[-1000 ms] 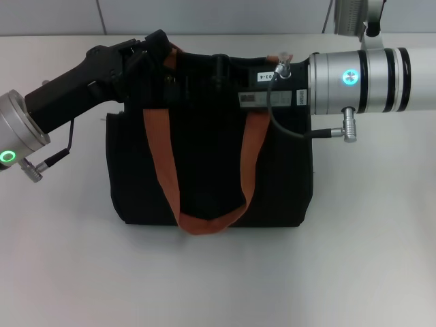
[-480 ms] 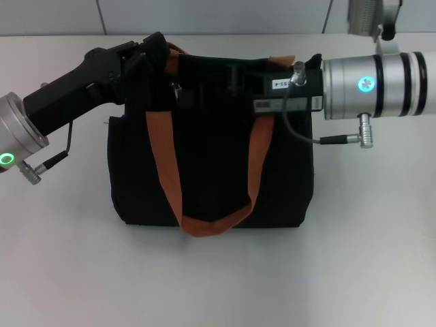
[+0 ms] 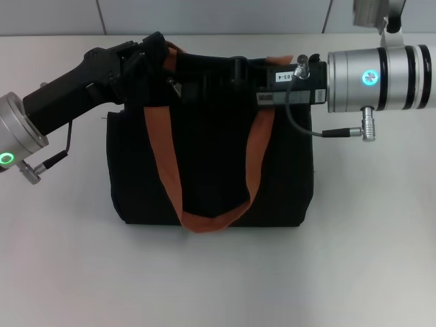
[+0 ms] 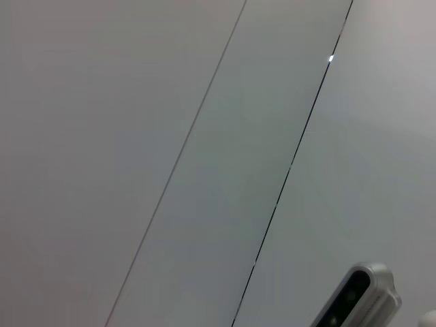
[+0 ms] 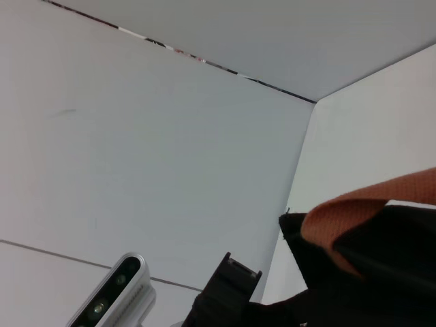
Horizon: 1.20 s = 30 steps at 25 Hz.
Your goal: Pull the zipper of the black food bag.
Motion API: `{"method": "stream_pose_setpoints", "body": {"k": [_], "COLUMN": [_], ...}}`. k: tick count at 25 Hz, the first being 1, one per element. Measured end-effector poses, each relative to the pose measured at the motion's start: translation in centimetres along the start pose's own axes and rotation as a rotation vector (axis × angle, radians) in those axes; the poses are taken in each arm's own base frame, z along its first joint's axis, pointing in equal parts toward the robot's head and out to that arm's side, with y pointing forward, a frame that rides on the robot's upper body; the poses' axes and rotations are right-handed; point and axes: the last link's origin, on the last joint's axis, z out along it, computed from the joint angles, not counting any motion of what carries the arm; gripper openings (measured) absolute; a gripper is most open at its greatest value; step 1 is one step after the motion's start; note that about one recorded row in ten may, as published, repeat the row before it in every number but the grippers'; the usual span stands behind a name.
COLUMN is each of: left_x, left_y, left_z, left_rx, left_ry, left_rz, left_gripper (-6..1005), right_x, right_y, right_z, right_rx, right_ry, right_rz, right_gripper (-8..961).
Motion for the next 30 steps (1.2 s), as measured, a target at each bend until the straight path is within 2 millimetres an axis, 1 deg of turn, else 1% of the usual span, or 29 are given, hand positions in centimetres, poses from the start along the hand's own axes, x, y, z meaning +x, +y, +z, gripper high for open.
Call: {"method": "stream_pose_setpoints", "body": {"k": [8,12,20,23,30], "left_x": [0.0,0.0,-0.5,-1.1,-1.6], "left_y": [-0.1,-0.1,0.0,0.1,0.1], "left_z": [-0.1,0.0,0.0,-0.7,-1.6], "left_rx": [0.006,0.004,0.008,0.029,0.063], "left_ry": [0.001,0.0,-0.001,0.004,0.029], "left_rz": [0.0,0.0,0.018,0.049,0.094], "left_gripper": [67,68,69,69,70], "right_x": [-0.1,-0.1,-0.7,-1.1,-1.7], "right_y": [-0.3,-0.2,0.0,0.3,0.6], "right_z": [-0.8,-0.7,-0.2,0.3,1.3], "right_rx": [0.002,0.002,0.018,0.028,0.074], "right_ry": [-0.027,-0.024,-0.024,-0.021,0.013], "right_rz": [0.001,-0.001,-0.016,-0.031,-0.075], "right_gripper": [0,1,1,0,0]}}
